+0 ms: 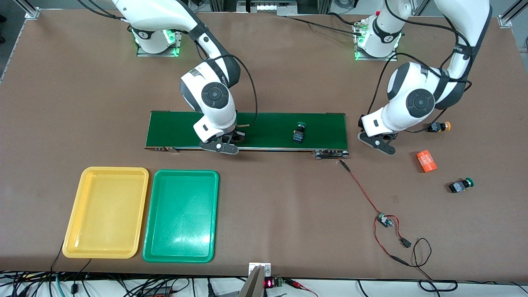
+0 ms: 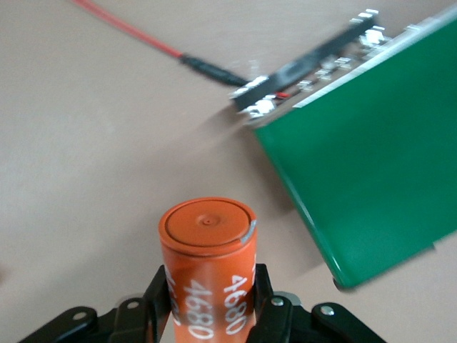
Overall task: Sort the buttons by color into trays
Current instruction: 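Carry the button over the yellow tray while the left gripper places the cell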
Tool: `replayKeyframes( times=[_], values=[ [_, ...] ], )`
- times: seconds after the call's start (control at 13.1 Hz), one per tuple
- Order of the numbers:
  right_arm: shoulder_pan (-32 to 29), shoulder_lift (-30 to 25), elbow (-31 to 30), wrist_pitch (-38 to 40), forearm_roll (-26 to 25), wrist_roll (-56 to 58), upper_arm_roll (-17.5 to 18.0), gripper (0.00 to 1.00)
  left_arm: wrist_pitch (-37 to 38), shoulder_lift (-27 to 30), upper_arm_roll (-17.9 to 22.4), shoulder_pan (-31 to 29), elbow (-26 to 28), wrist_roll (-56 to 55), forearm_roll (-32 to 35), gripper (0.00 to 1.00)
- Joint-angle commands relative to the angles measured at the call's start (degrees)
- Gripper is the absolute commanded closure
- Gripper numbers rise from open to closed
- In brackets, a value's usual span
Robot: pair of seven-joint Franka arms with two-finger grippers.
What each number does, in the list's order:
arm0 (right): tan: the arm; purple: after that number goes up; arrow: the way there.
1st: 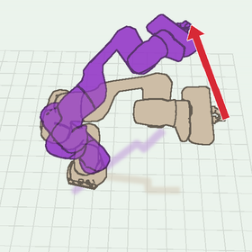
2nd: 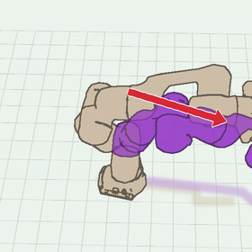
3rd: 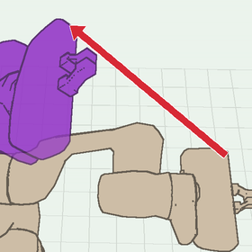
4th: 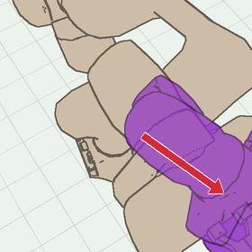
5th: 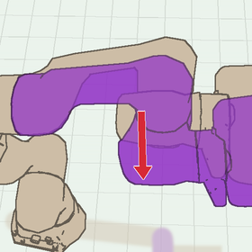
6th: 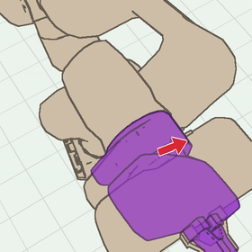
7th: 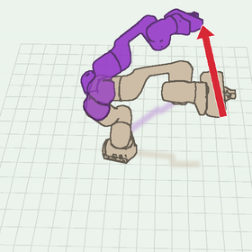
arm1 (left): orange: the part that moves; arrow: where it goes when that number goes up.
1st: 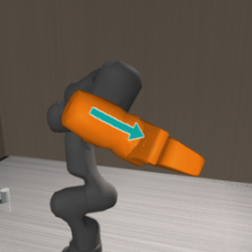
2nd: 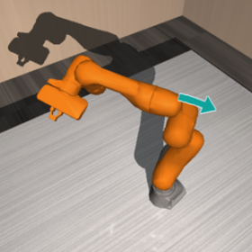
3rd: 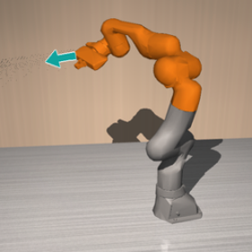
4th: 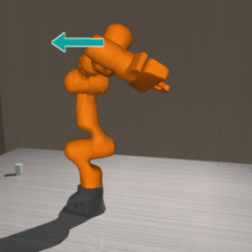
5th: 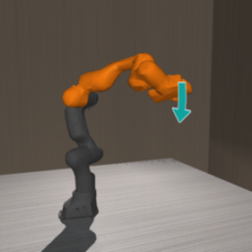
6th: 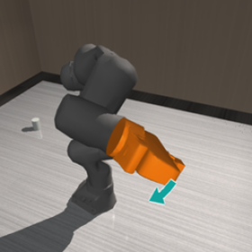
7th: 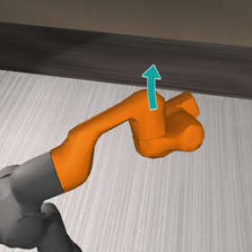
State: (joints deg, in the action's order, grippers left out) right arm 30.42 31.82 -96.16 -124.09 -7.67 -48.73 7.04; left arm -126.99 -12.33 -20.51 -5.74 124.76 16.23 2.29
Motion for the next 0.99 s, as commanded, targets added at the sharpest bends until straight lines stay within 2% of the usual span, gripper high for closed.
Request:
replayKeyframes(
  times=[0.0, 0.15, 0.38, 0.61, 0.69, 0.92],
  values=[
    [-4.03, -2.72, 6.84, 10.41, 0.72, 9.22, -0.27, 0.68, 0.78, 0.99, -1.02, 0.21, 0.75, 8.97, 0.79, 1.0],
    [-11.31, -7.02, 7.22, 13.25, 5.63, 20.28, -0.1, 0.68, 0.69, 0.73, -3.38, 1.08, 0.75, 16.16, 0.79, 1.0],
    [-22.38, -11.16, 7.39, 17.12, 6.18, 37.33, -0.1, 0.68, -0.01, 0.38, -4.09, 4.07, 0.57, 24.54, 0.79, 1.0],
    [-32.5, -10.47, 7.39, 15.38, 5.56, 53.17, 0.07, 0.68, -0.19, -2.25, -4.53, 6.71, -2.4, 27.01, 0.96, 1.0],
    [-35.14, -9.51, 7.39, 12.58, 5.56, 57.04, 0.08, 0.68, -0.19, -3.22, -4.53, 8.19, -3.37, 27.02, 1.05, 1.0],
    [-39.11, -5.38, 7.3, 4.49, 5.47, 62.87, -0.01, 0.68, -2.11, -5.42, -4.53, 8.65, -3.91, 28.41, 2.71, 1.0]
  ],
)
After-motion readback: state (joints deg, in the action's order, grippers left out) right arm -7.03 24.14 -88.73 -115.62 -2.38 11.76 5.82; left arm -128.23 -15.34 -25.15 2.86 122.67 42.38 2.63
